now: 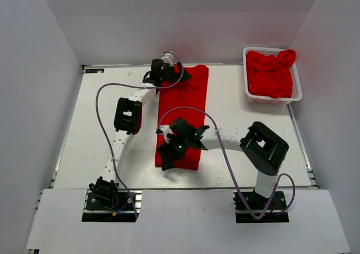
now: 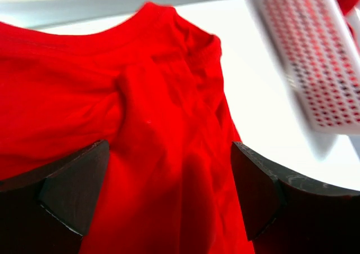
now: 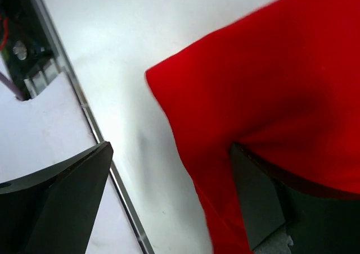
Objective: Fold and stack the t-shirts
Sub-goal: Rotate the tshirt 90 degrees
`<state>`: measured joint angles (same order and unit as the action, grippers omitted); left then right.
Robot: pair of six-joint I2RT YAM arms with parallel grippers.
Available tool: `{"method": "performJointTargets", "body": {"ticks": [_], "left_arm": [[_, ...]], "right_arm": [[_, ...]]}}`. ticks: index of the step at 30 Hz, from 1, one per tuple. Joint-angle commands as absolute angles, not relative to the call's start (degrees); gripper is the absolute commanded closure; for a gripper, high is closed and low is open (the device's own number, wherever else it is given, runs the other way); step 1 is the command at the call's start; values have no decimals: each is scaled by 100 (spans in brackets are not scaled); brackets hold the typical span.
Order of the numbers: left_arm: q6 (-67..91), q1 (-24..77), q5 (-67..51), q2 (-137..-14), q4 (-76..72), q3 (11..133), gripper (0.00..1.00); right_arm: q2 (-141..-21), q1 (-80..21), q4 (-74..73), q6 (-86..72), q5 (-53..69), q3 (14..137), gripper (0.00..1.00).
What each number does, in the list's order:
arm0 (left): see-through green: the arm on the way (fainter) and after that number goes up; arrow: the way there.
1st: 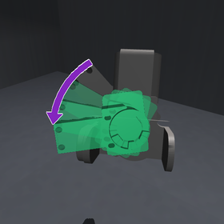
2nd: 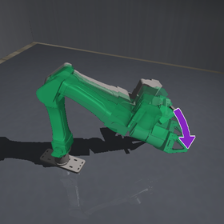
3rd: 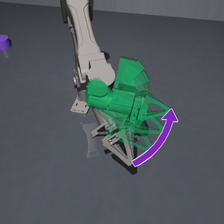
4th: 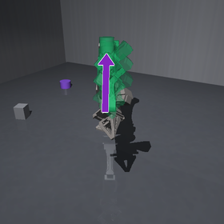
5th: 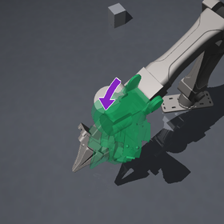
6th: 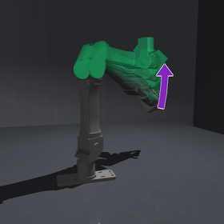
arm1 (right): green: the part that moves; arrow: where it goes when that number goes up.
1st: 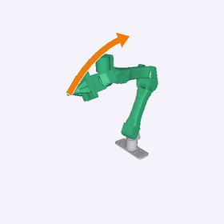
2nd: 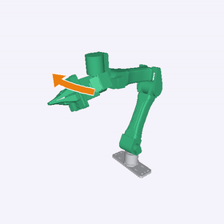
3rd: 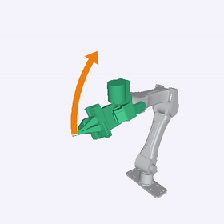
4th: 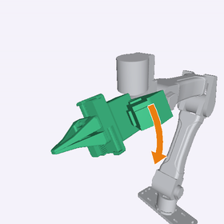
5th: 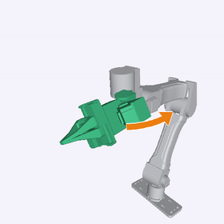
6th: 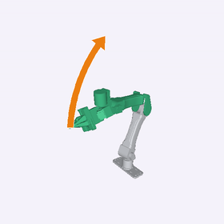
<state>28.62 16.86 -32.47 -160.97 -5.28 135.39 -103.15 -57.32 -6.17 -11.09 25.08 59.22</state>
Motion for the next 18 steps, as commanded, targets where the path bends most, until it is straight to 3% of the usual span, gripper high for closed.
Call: {"method": "performJointTargets", "body": {"ticks": [1,6,10,18], "left_arm": [[3234,1767,-3235,-16523,-113,13307,0],[3339,1881,-3173,-16400,-439,13245,0],[3287,1881,-3173,-16129,-325,13298,0],[2383,1881,-2647,-14496,832,13184,0]], "right_arm": [[-10609,-5950,-747,-958,2787,6037,10],[-10354,-6012,-264,-1081,2848,6108,10],[-10012,-5968,-649,-906,1822,6144,10],[-8765,-5959,-1353,-1150,958,6434,10]]}}
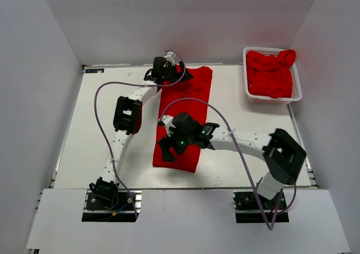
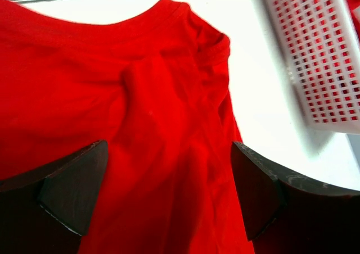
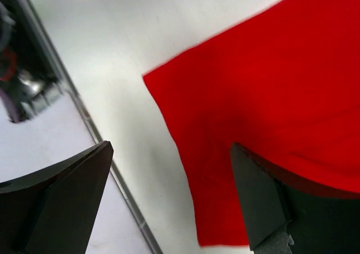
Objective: Fold and stack the t-shirts
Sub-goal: Rotate the tshirt 90 degrees, then grab the bottom of the folded rectangular tshirt with both arms
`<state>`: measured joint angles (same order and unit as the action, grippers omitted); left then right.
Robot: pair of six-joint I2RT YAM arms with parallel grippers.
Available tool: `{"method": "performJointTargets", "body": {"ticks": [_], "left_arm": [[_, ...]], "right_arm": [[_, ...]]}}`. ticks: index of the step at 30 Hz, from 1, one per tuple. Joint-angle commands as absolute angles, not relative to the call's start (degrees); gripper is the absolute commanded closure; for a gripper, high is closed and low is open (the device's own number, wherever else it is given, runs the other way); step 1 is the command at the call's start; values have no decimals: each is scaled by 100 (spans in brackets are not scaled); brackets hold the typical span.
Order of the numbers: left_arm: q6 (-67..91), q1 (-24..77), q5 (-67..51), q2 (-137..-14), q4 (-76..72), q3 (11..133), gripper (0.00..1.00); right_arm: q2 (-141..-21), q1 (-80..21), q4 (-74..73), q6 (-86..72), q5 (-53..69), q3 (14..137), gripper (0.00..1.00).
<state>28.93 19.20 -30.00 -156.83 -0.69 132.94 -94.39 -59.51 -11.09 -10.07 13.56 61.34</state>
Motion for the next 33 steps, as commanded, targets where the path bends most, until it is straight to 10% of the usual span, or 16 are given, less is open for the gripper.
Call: {"method": "performJointTargets", "body": {"ticks": [1,8,18,33], "left_arm": [[2103,1881,-2559,-13989,1009,12983,0],[1178,1881,-1196,-11930,3488,11500,0],[2540,1986,-113,-6946,2883,4796,0],[2988,2706,-1301,-5906,1997,2681,5]], "right_arm": [[-8641,-5959,-1354,-1508,862,6373,10],[-7603,-5941,-2328,-3450,-937,5547,10],[-7233,-5968,-2891,-5211,-1468,4465,10],[-7506,-6020,-1864,-5607,-668,3841,14]]}}
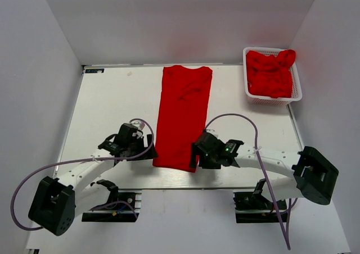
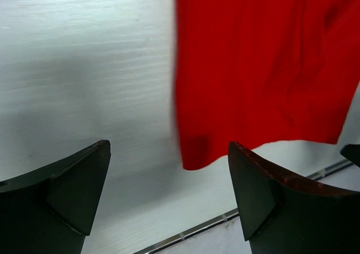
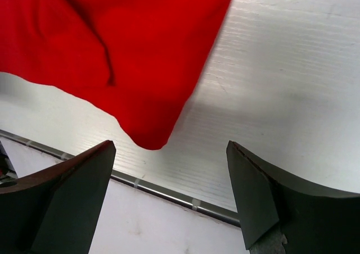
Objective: Fold and stack the t-shirts
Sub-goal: Grab the bottom of the folded rectangular tshirt with both arms
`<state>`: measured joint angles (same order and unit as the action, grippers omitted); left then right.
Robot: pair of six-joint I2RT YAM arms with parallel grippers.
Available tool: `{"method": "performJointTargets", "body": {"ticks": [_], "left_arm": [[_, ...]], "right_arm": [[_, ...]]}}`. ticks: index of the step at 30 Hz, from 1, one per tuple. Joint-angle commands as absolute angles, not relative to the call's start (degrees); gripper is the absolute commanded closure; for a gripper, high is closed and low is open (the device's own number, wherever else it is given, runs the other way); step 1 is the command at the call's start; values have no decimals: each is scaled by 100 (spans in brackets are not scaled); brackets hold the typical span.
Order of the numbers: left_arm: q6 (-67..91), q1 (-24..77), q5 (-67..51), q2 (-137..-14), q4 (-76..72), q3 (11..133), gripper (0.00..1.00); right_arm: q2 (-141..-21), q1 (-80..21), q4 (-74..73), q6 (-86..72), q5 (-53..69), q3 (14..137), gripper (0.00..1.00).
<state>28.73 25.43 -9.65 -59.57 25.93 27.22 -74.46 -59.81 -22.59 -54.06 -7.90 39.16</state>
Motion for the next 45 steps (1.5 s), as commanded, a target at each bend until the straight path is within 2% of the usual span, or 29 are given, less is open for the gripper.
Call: {"method": "performJointTargets", "body": {"ticks": [1,6,12,16,17,21,23,24,28,29,30,34,41,45], "left_arm": [[2988,2829,-1301,-5967,1934,2681,6],[2988,3164,-1170,-6310,1767,2733,10],[2988,3410,-783,-6688,2074,2786,28],[3041,3551,-852,-6636,1847,2480,40],[3041,3551,-853,-6636,1846,2479,46],[3094,3683,-914,-6768,1846,2347,54],[3094,3735,-713,-6768,2047,2347,64],[3094,3735,-660,-6768,2048,2347,64],[3094,3788,-589,-6715,1987,2347,77],[3094,3788,-589,-6715,1934,2347,84],[3094,3788,-589,-6715,1934,2347,100],[3094,3841,-589,-6549,1934,2347,100],[3208,3841,-658,-5267,2364,2460,100],[3270,3841,-861,-5203,2303,2697,100]], "right_arm": [[-7541,-6021,-1828,-5607,-651,3841,14],[-7743,-6012,-1600,-5660,-685,3788,16],[-7849,-6012,-1643,-5748,-843,3744,20],[-7778,-6012,-1626,-5748,-888,3630,31],[-7804,-6003,-1652,-5748,-888,3621,36],[-7945,-6003,-1740,-5634,-791,3621,39],[-7963,-6003,-1653,-5546,-677,3630,44],[-7989,-6020,-1644,-5537,-677,3630,44],[-8147,-6012,-1442,-5327,-422,3656,60],[-8165,-6012,-1450,-5309,-396,3665,65],[-8148,-6029,-1415,-5265,-404,3674,76],[-7937,-6021,-1678,-5247,-588,3551,98],[-7287,-6038,-1829,-5073,-502,3375,100],[-7119,-6030,-1802,-4668,-325,3506,100]]}}
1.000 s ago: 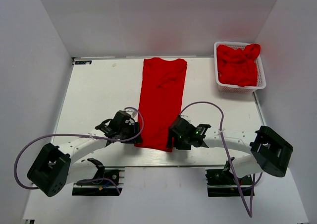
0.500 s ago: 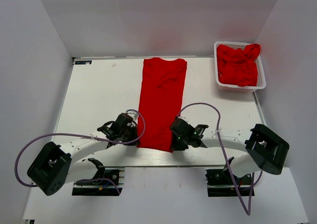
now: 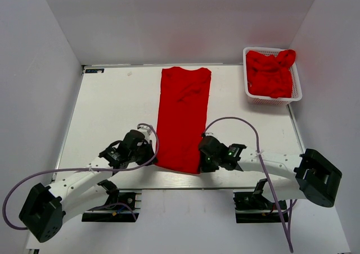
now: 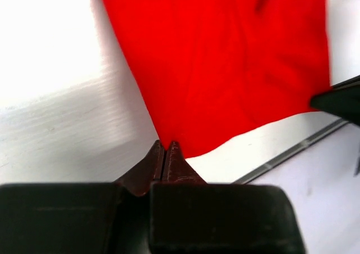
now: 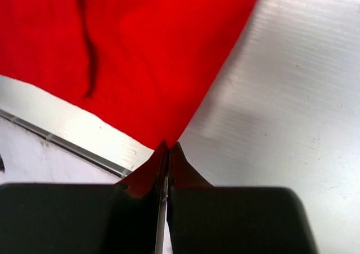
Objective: Fold and stack the t-shirts
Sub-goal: Grab the bottom of the folded rectangular tshirt with both arms, then fold the folded rectangular tshirt in 1/3 of the way
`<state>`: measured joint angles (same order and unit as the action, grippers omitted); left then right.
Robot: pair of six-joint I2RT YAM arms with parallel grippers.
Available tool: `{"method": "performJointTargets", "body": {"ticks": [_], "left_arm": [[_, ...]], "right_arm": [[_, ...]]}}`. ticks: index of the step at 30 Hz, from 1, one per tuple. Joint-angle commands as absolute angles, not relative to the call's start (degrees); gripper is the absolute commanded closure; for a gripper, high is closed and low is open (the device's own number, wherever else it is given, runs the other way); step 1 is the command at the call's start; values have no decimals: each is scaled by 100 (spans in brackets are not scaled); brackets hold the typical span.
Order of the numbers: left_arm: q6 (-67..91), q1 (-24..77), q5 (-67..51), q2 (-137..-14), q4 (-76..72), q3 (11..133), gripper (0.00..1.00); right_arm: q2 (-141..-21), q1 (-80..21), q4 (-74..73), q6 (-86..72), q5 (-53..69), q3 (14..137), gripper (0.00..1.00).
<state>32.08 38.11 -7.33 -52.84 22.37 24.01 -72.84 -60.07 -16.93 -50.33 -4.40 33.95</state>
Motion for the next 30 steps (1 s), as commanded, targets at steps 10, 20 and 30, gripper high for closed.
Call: {"method": "performJointTargets", "body": {"ticks": [10,20,30], "left_arm": [[3850,3744,298,-6344,2443,3935,100],[3543,3481,1151,-8277,2566,5930,100],[3076,3041,1011,-9395,2355,7075,100]], "right_arm": [[-7531,-5810,-2522,-4377,-1660,4665,100],[-8234,-4818,-2066,-3578,-2232,5510,100],[-8876,-3991,-1530,-2707,-1934,6318,100]]}}
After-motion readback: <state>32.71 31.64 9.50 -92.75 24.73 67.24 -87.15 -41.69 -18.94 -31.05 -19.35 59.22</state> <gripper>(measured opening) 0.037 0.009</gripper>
